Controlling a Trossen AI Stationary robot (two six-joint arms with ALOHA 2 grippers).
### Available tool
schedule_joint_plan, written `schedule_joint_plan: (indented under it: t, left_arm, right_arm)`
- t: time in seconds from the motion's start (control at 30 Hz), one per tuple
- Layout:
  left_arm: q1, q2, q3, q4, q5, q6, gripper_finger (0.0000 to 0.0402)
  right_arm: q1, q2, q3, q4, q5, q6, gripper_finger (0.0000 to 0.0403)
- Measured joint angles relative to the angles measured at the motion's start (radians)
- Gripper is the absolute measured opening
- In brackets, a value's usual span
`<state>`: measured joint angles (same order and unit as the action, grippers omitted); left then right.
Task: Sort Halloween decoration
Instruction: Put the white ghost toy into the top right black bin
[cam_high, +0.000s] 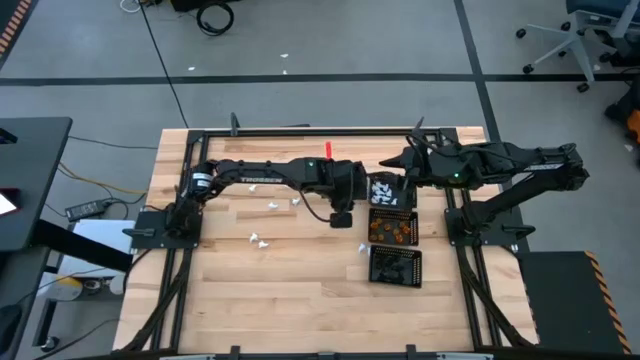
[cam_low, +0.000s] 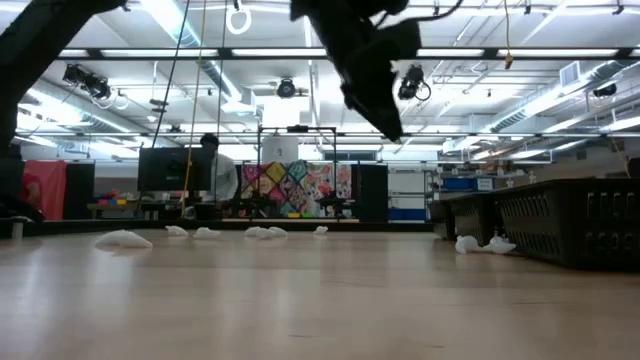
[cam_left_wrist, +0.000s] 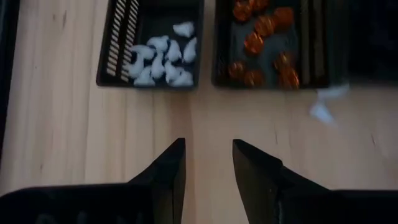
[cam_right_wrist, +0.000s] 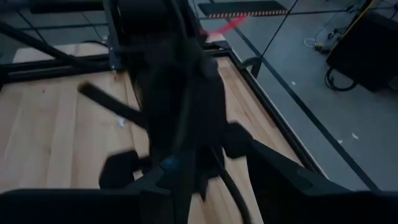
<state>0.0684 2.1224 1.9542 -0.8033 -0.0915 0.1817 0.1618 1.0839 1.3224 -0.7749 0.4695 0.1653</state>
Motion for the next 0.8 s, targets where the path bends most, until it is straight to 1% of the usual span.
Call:
schedule_joint_plan:
  t: [0.07, 0.13, 0.27, 0.4, 0.53, 0.7, 0.8]
  left_arm:
    - [-0.001, -0.052, -0.052, -0.026, 0.000, 0.014, 0.0116]
    - [0.002, -0.128, -0.139, -0.043, 0.002, 0.018, 0.0116]
    - [0.006, -0.298, -0.379, -0.032, 0.002, -0.013, 0.0116]
    - [-0.001, -0.502, -0.593, 0.045, -0.001, -0.108, 0.0116]
    - [-0.020, -0.661, -0.749, 0.075, -0.001, -0.184, 0.0116]
    - [-0.047, -0.851, -0.900, 0.092, -0.004, -0.263, 0.0116]
    - [-0.064, -0.956, -0.981, 0.085, -0.029, -0.296, 0.0116]
  right_arm:
    - [0.003, 0.006, 0.000, 0.016, -0.008, -0.001, 0.0148]
    - [0.009, 0.012, 0.000, 0.042, -0.018, -0.001, 0.0148]
    - [0.023, 0.031, 0.000, 0.102, -0.041, -0.014, 0.0148]
    - [0.022, 0.087, 0.000, 0.147, -0.102, -0.029, 0.0148]
    - [0.004, 0.184, 0.000, 0.222, -0.151, -0.038, 0.0148]
    - [-0.027, 0.327, 0.000, 0.354, -0.182, -0.038, 0.0148]
    - [-0.045, 0.411, 0.000, 0.455, -0.201, -0.038, 0.0148]
